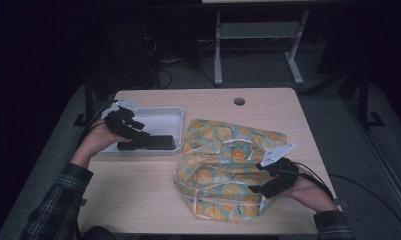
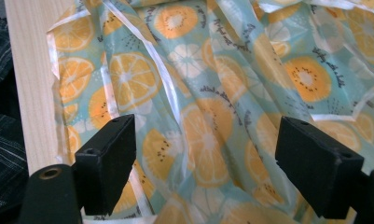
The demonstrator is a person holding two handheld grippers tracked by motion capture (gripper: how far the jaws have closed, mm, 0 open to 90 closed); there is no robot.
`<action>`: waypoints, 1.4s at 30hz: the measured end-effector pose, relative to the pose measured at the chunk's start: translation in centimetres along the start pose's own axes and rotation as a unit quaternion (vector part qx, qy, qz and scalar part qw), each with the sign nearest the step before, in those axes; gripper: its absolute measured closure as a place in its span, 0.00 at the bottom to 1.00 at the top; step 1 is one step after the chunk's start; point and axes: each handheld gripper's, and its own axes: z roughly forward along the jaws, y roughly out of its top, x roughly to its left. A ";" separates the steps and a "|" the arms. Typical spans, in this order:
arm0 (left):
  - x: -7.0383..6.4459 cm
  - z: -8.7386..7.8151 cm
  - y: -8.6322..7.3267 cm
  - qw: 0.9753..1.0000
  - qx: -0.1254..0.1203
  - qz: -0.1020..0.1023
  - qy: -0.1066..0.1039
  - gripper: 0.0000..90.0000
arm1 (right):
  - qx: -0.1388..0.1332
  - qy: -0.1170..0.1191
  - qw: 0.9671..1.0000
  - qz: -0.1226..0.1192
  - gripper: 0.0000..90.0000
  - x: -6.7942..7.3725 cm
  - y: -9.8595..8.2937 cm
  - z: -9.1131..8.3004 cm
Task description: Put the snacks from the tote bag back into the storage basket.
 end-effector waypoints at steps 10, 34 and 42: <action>-3.4 -1.7 -1.4 1.000 -0.012 0.007 0.000 0.44 | -0.016 -0.024 0.999 0.026 0.22 -0.1 -1.7 -1.3; -11.1 -0.2 -8.0 0.998 -0.046 -0.006 0.032 0.30 | -0.062 -0.103 0.988 0.094 0.20 -0.2 -7.1 -3.9; -12.7 0.9 -10.8 0.998 -0.039 -0.004 0.056 0.25 | -0.056 -0.132 0.983 0.116 0.20 -0.1 -9.1 -4.1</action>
